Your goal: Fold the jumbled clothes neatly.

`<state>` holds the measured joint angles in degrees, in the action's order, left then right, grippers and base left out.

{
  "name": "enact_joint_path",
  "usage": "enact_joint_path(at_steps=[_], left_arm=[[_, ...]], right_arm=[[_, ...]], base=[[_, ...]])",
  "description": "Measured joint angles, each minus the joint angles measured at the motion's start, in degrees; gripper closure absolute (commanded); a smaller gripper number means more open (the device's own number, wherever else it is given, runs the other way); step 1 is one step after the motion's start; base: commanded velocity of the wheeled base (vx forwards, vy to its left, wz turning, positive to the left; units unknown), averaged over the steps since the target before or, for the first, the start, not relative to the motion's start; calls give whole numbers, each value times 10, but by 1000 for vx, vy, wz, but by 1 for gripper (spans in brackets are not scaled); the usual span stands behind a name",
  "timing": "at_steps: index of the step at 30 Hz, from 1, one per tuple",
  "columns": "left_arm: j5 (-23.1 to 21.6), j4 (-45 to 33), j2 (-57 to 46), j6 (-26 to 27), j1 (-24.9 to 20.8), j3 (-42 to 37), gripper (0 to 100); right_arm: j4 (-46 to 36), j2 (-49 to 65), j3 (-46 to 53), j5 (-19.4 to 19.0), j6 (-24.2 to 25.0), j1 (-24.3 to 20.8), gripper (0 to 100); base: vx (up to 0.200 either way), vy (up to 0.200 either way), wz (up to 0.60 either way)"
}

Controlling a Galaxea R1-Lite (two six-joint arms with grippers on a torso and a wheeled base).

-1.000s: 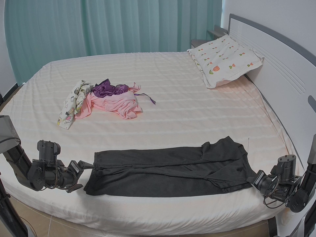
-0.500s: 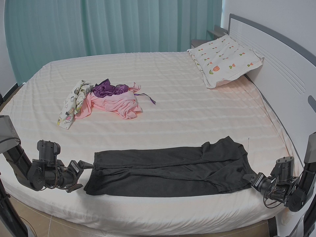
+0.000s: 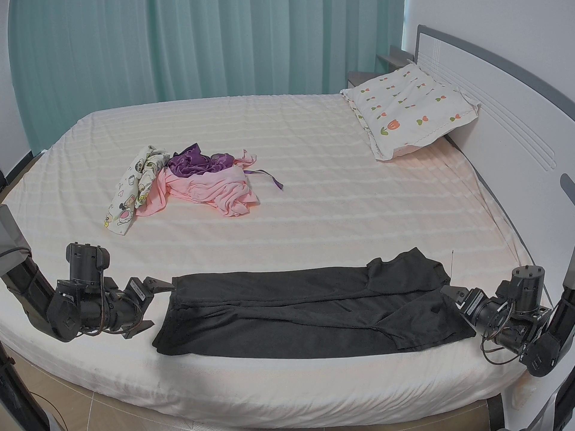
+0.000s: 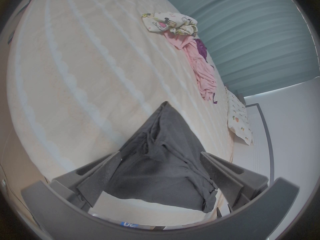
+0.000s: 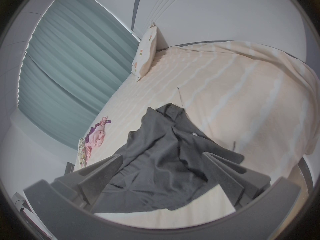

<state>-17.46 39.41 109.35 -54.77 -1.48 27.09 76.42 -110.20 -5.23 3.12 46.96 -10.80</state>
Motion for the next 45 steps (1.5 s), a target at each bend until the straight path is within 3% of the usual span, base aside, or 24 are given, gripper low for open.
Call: enact_joint_path(at_steps=[11,31,32,45], left_arm=[[22,-1,45,4,-18,99,0],[91,-1,118,55,-54,139,0],[92,-2,119,55,-55,139,100],[119,-1,126,52,-62,140,100]], right_arm=[[5,-53,-54,-41,8,1,0],[6,-68,-53,-42,10,5,0],[6,-68,-53,-42,10,5,0],[-6,-75,-120,-20,51,5,0]], base=[[0,0,0],[0,0,0],[0,0,0],[0,0,0]])
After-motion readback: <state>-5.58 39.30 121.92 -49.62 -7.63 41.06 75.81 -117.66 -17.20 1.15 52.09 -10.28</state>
